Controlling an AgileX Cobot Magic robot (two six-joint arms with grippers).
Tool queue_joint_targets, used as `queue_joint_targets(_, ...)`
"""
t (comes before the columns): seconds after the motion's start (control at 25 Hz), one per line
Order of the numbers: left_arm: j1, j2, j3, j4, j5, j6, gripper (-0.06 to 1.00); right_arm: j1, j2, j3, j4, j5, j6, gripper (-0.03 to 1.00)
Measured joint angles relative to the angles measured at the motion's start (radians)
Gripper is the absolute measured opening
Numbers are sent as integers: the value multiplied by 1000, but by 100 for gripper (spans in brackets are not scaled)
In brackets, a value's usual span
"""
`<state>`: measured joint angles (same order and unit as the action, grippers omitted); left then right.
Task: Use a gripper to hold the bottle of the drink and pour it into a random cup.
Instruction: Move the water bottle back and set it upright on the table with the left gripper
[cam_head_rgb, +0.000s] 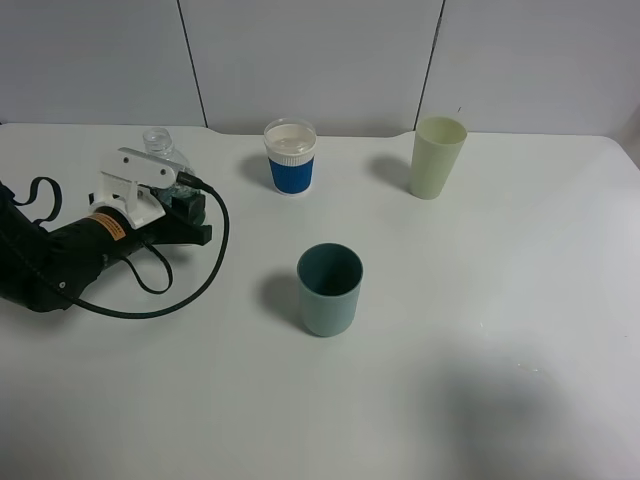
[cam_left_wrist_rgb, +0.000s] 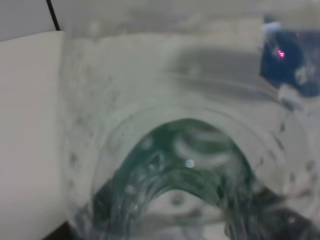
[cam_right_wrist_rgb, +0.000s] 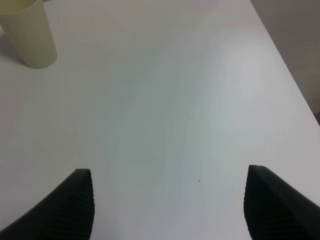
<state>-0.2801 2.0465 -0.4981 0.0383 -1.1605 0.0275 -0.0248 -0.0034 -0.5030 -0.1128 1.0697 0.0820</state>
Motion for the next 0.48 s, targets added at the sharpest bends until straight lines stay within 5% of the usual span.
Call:
queue_joint_targets(0.12, 0, 0, 0, 5, -7, 0, 47, 0, 0, 0, 0, 0, 0, 63)
queue_joint_targets(0.32, 0, 0, 0, 2, -9, -2, 89, 0, 0, 0, 0, 0, 0, 63)
queue_joint_targets(0.48, 0, 2, 8, -1, -15, -3, 98, 0, 0, 0, 0, 0, 0, 63)
